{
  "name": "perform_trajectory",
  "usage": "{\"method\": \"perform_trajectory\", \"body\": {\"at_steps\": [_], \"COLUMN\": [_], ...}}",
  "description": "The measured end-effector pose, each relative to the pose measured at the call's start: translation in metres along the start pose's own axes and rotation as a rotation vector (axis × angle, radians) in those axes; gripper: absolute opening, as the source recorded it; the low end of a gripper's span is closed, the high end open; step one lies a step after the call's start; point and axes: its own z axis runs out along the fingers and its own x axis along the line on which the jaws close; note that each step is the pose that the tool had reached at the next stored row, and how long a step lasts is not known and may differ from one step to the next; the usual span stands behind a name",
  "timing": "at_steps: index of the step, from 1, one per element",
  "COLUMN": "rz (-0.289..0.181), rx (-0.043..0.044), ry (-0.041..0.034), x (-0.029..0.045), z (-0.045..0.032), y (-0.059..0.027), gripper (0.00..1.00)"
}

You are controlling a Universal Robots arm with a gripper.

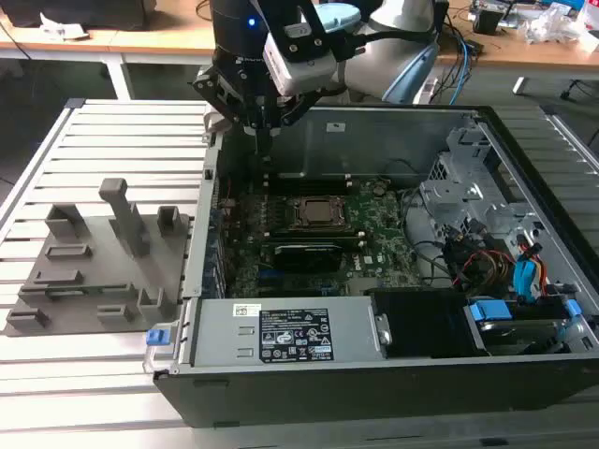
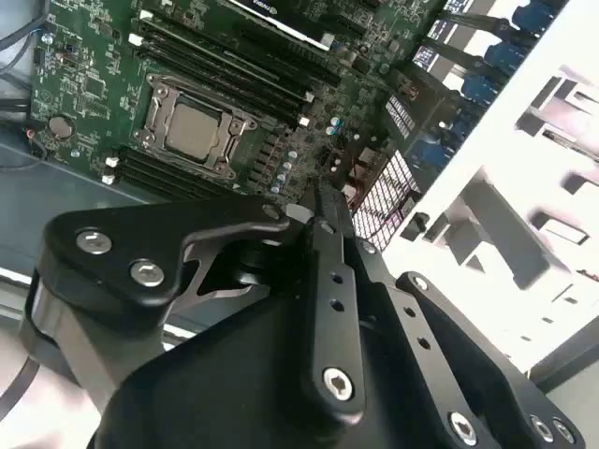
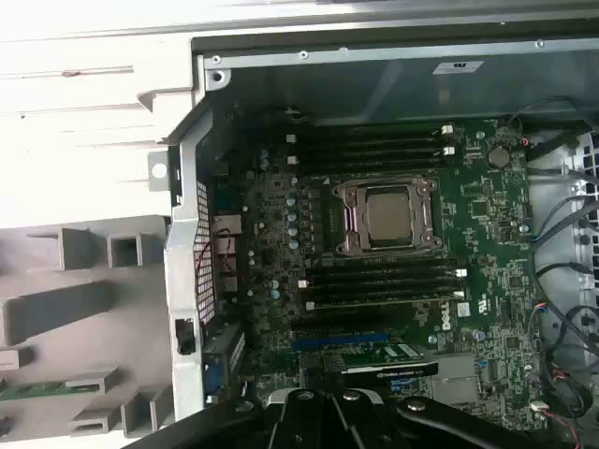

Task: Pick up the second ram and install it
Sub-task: 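Reach for the second ram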

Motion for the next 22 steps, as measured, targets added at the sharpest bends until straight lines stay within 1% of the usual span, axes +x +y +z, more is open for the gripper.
{"method": "perform_trajectory", "body": {"at_steps": [1, 2, 3, 8, 11, 13, 16, 19, 21, 22], "rz": [0.000, 0.000, 0.000, 0.000, 0.000, 0.000, 0.000, 0.000, 0.000, 0.000], "rx": [0.0001, 0.0000, -0.0001, -0.0001, -0.0001, 0.0000, 0.0000, 0.0000, -0.0001, 0.0000], "ry": [0.0001, -0.0001, -0.0007, -0.0008, -0.0007, -0.0007, -0.0007, -0.0007, -0.0008, -0.0007], "x": [0.0008, 0.0110, 0.0270, 0.0595, 0.0651, 0.0721, 0.0766, 0.0839, 0.0866, 0.0901], "z": [-0.0001, -0.0003, -0.0006, -0.0008, -0.0007, -0.0007, -0.0006, -0.0004, -0.0004, -0.0004], "y": [0.0000, -0.0008, -0.0020, -0.0044, -0.0049, -0.0054, -0.0057, -0.0063, -0.0065, -0.0068], "gripper": [0.11, 0.11, 0.11, 0.11, 0.11, 0.11, 0.11, 0.11, 0.11, 0.11]}}
